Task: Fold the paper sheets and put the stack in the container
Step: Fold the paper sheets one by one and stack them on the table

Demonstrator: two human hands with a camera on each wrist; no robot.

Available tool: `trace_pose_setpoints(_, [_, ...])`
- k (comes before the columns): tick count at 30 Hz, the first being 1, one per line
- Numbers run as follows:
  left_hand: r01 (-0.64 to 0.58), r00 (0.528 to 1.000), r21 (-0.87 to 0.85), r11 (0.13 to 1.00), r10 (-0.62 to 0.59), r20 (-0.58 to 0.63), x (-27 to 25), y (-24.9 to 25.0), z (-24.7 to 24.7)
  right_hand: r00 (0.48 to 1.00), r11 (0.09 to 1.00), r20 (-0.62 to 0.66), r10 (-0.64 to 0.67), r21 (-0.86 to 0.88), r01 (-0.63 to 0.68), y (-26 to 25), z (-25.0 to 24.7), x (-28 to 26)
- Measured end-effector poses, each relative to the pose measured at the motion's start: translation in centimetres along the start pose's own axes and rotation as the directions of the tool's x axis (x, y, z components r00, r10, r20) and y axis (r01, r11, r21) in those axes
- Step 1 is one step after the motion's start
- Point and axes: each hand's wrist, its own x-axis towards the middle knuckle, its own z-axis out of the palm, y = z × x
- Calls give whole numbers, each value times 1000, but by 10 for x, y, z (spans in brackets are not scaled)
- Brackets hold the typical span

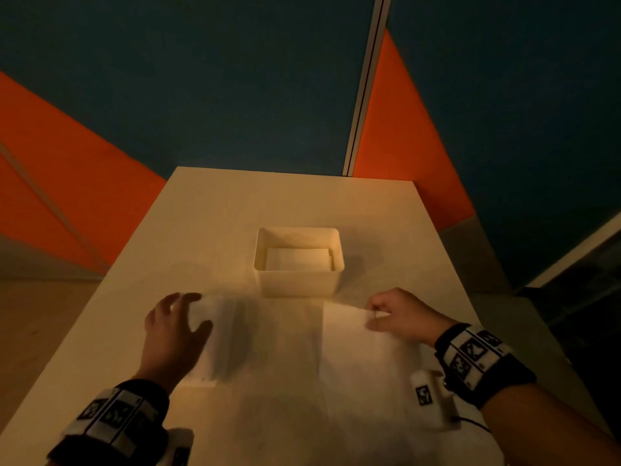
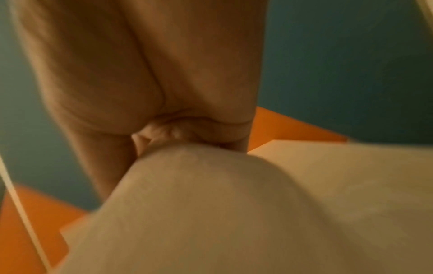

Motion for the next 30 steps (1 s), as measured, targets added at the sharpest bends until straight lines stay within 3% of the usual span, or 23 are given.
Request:
trace_pose_setpoints(2, [-84, 995, -76, 994, 88, 48, -5, 21, 2, 995, 967, -83, -50, 246, 69, -16, 2, -4])
trace_pose_setpoints(4, [15, 965, -317, 948, 70, 254, -9, 46, 1, 983, 879, -160, -88, 452, 153, -31, 7, -7])
trace_pose_setpoints(6, [237, 836, -485, 842, 78, 543, -16, 70, 0, 969, 762, -219, -115, 606, 227, -43, 13, -8])
trace_pose_setpoints(8, [412, 660, -512, 754, 140, 738, -21, 87, 2, 962, 652, -248, -115, 712, 261, -55, 17, -11])
trace_pose_setpoints(9, [481, 613, -546, 686, 182, 769, -23, 93, 2, 959, 606, -261, -109, 748, 272, -59, 19, -12])
trace_pose_setpoints(10, [547, 601, -588, 595, 210, 771, -24, 97, 2, 956, 565, -279, -95, 776, 282, -61, 21, -12])
trace_pose_setpoints(11, [600, 612, -633, 489, 230, 757, -23, 101, 1, 952, 529, -296, -77, 797, 291, -63, 22, -12])
trace_pose_setpoints(13, [609, 678, -725, 323, 262, 687, -18, 103, 2, 946, 491, -322, -22, 821, 291, -61, 24, -13])
trace_pose_setpoints(16, [515, 764, -824, 235, 309, 566, -7, 103, -1, 952, 464, -303, 54, 851, 244, -51, 23, -15])
trace_pose_setpoints(18, [465, 776, -850, 248, 348, 526, -3, 103, -5, 954, 422, -289, 76, 877, 232, -45, 23, -17])
trace_pose_setpoints(23, [431, 714, -852, 298, 465, 523, -2, 103, -11, 955, 337, -278, 103, 913, 229, -42, 22, -20])
trace_pose_setpoints(27, [367, 753, -849, 380, 414, 511, 3, 103, -16, 988, 179, -135, 78, 976, 120, -40, 19, -19])
trace_pose_setpoints(29, [338, 760, -848, 409, 412, 502, 5, 103, -22, 987, 224, -110, 118, 971, 82, -39, 16, -18])
trace_pose_setpoints(30, [311, 755, -847, 431, 429, 495, 6, 103, -25, 983, 304, -117, 143, 950, 69, -39, 15, -18])
